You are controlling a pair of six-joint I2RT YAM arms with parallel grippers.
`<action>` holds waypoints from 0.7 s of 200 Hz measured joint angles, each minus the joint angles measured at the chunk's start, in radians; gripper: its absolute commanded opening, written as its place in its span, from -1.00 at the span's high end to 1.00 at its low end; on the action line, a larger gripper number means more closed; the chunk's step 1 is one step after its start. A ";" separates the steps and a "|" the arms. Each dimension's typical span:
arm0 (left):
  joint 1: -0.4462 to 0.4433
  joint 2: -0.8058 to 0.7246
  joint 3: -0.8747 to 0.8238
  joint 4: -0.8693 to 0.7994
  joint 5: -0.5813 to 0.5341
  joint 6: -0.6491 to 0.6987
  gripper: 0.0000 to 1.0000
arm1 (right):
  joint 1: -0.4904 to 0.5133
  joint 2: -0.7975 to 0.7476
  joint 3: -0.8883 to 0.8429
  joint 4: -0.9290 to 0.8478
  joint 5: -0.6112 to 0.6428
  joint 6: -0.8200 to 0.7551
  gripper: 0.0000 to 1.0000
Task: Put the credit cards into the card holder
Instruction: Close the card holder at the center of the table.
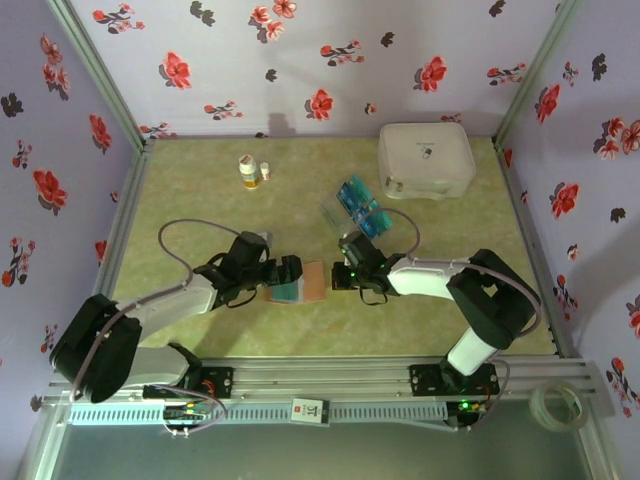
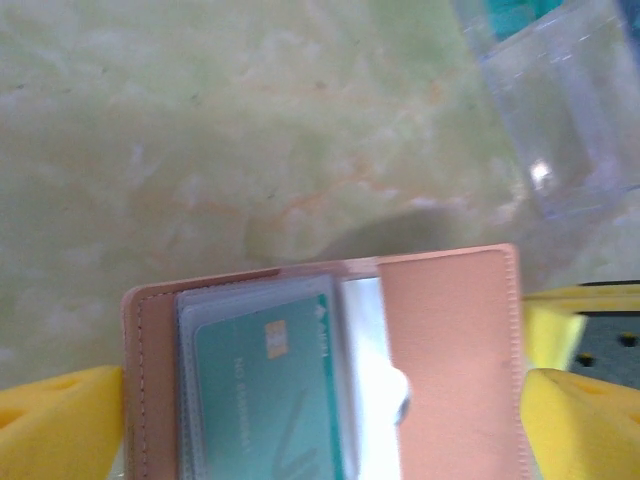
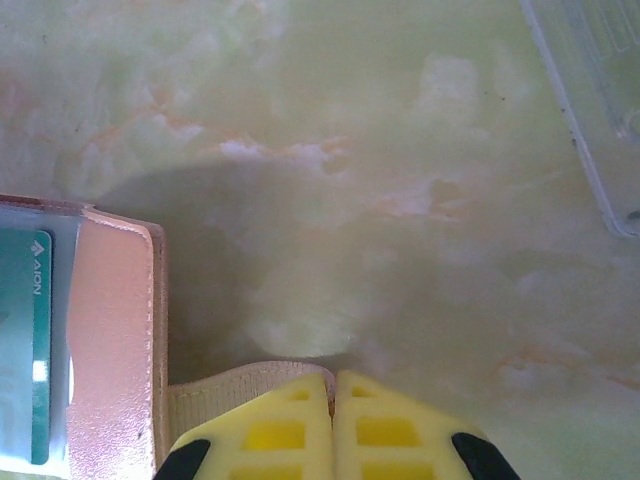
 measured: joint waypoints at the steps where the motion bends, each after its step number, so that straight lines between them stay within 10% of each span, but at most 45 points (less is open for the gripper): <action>1: 0.000 0.000 0.000 0.000 0.001 -0.001 -0.99 | 0.000 0.000 0.000 0.000 0.000 0.000 1.00; 47: -0.065 0.016 0.021 0.061 0.019 -0.048 -0.99 | -0.005 0.008 0.000 0.007 -0.011 0.000 1.00; 91: -0.128 0.097 0.087 0.121 0.028 -0.070 -0.99 | -0.023 0.008 0.001 0.006 -0.026 0.003 0.40; 140: -0.157 0.197 0.114 0.183 0.029 -0.089 -0.99 | -0.074 -0.082 0.000 -0.037 -0.029 -0.001 0.29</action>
